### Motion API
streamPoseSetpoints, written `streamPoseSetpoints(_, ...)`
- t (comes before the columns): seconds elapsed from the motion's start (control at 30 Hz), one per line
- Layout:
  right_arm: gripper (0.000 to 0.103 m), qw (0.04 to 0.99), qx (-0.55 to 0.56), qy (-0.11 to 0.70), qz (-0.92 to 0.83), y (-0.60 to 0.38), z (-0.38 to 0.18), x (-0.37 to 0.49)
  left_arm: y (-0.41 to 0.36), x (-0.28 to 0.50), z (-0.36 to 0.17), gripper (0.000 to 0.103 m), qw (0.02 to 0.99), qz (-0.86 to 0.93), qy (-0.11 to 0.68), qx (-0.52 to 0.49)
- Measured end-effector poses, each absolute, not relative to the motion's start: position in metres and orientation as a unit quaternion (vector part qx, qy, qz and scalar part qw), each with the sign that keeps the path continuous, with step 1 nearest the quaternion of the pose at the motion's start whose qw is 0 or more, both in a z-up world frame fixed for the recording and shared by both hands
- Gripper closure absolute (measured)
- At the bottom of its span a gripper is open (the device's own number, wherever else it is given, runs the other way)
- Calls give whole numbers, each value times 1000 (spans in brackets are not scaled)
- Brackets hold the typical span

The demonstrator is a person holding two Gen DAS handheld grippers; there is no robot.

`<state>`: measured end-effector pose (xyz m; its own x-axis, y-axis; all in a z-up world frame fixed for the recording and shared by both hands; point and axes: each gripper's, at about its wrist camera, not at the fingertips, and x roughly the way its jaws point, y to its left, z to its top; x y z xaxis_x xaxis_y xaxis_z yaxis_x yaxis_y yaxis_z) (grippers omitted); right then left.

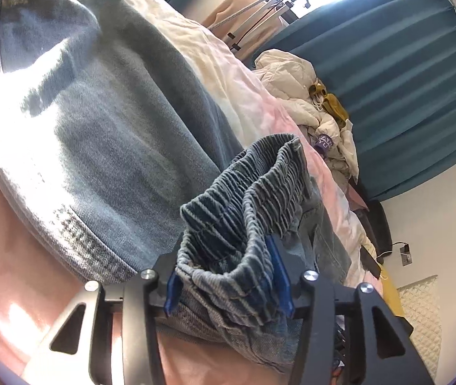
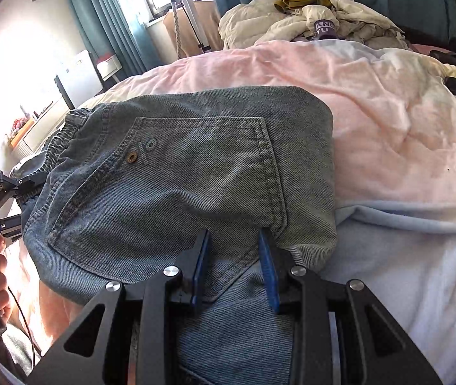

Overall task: Fold clothes
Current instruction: 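Lift the waistband off the jeans with the left gripper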

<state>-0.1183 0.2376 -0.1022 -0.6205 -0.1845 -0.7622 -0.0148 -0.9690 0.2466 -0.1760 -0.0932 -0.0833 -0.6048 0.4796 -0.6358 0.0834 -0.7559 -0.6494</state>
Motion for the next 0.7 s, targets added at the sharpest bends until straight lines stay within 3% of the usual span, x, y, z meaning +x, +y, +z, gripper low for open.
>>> streamPoseSetpoints(0.1, 68, 42, 424, -110, -898, 236, -95, -113, -100, -162, -65, 43, 94, 866, -305, -385)
streamPoseSetpoints(0.13, 65, 41, 420, -110, -900, 236, -92, -111, -103, -157, -58, 35, 85, 877, -301, -365)
streamPoseSetpoints(0.17, 56, 41, 415, -110, -902, 236, -88, -109, -106, -155, -51, 26, 76, 885, -298, -351)
streamPoseSetpoints(0.2, 43, 42, 409, -110, -905, 236, -85, -107, -109, -153, -45, 22, 66, 892, -294, -336)
streamPoseSetpoints(0.27, 26, 43, 394, -110, -911, 235, -78, -104, -116, -151, -39, 19, 52, 900, -286, -326)
streamPoseSetpoints(0.6, 26, 34, 386, -101, -916, 235, -74, -102, -148, -158, -50, 19, 22, 874, -322, -362)
streamPoseSetpoints(0.7, 26, 30, 391, -92, -915, 232, -77, -100, -177, -157, -56, 19, -45, 862, -350, -365)
